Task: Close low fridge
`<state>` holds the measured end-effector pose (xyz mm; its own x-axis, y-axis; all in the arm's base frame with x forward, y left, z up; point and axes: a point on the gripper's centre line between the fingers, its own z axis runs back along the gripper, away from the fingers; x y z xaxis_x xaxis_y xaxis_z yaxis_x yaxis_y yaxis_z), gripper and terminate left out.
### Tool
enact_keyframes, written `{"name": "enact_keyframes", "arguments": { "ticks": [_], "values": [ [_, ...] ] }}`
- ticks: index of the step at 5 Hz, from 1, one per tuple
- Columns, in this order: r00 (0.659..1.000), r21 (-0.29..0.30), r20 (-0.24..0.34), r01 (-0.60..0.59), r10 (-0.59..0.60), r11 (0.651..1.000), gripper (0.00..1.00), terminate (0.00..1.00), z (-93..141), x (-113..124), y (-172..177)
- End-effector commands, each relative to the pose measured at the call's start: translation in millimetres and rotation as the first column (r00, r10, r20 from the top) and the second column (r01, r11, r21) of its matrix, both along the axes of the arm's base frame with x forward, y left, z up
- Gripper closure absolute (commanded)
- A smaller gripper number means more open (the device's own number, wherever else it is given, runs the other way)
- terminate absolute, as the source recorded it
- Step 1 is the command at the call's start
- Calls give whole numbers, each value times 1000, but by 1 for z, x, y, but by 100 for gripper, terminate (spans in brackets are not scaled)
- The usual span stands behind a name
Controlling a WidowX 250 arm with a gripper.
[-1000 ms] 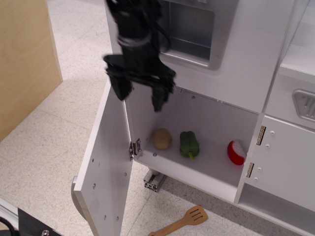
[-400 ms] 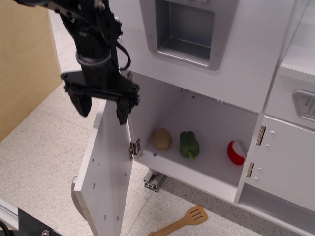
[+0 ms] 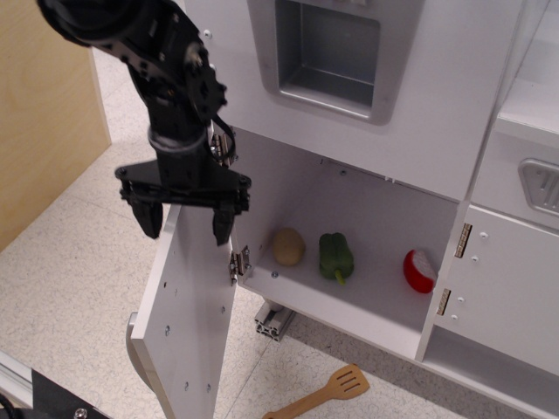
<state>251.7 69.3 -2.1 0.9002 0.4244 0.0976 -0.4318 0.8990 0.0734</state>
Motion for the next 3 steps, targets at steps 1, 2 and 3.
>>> {"name": "enact_keyframes", "arguments": {
  "ticks": [1, 2, 3],
  "values": [
    [998, -63, 64, 19, -15, 998, 0, 0, -4, 22, -35],
    [995, -78, 96, 17, -9, 997, 0, 0, 2, 36, -54],
    [990, -80, 133, 52, -41, 996, 0, 0, 21, 43, -66]
  ]
}}
